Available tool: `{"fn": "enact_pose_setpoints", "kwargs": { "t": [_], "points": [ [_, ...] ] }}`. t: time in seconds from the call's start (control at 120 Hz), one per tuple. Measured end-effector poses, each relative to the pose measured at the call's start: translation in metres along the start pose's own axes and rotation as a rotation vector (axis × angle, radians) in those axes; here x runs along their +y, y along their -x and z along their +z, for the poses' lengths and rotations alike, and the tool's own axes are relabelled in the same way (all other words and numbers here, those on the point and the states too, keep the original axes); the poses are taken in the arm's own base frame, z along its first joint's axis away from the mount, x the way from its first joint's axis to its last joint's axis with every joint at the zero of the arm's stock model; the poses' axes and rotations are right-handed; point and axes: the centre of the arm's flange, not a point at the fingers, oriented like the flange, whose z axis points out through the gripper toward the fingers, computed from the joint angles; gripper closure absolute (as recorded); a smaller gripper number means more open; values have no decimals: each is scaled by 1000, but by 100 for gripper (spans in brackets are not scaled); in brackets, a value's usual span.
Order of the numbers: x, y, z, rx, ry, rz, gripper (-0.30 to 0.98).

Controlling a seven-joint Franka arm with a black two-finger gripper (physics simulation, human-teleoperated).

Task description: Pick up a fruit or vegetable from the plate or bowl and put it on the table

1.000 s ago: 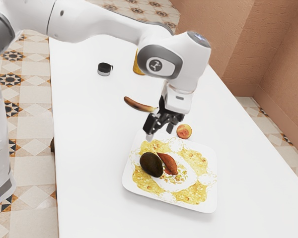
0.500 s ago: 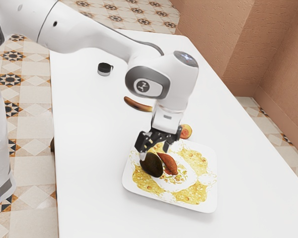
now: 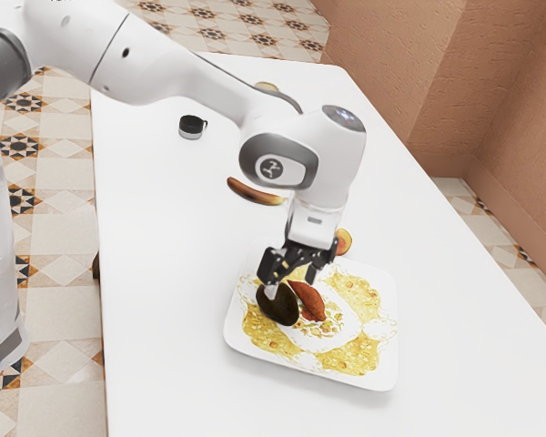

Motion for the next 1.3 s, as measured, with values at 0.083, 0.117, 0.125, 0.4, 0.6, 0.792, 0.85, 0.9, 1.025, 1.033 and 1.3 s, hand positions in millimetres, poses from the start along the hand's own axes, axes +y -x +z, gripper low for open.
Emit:
{"fn": "enact_pose_setpoints", "kwargs": {
  "t": [0.083,0.117,0.125,0.4,0.6,0.792,0.85,0.9,1.025,1.033,1.3],
  "points": [
    [1,0,7,-5,10,-6,0],
    [1,0,9,-6,13,-9,0],
    [1,1,9,-7,13,-10,0],
    [4,5,24,-21,33,-36,0],
    [6,8,35,-25,38,-48,0],
    [5,7,35,-18,28,-53,0],
    [5,6,35,-16,27,-55,0],
    [5,6,35,-16,26,-56,0],
    [8,6,33,-17,20,-56,0],
    [8,6,33,-17,20,-56,0],
    [13,9,42,-27,26,-62,9]
  ]
}}
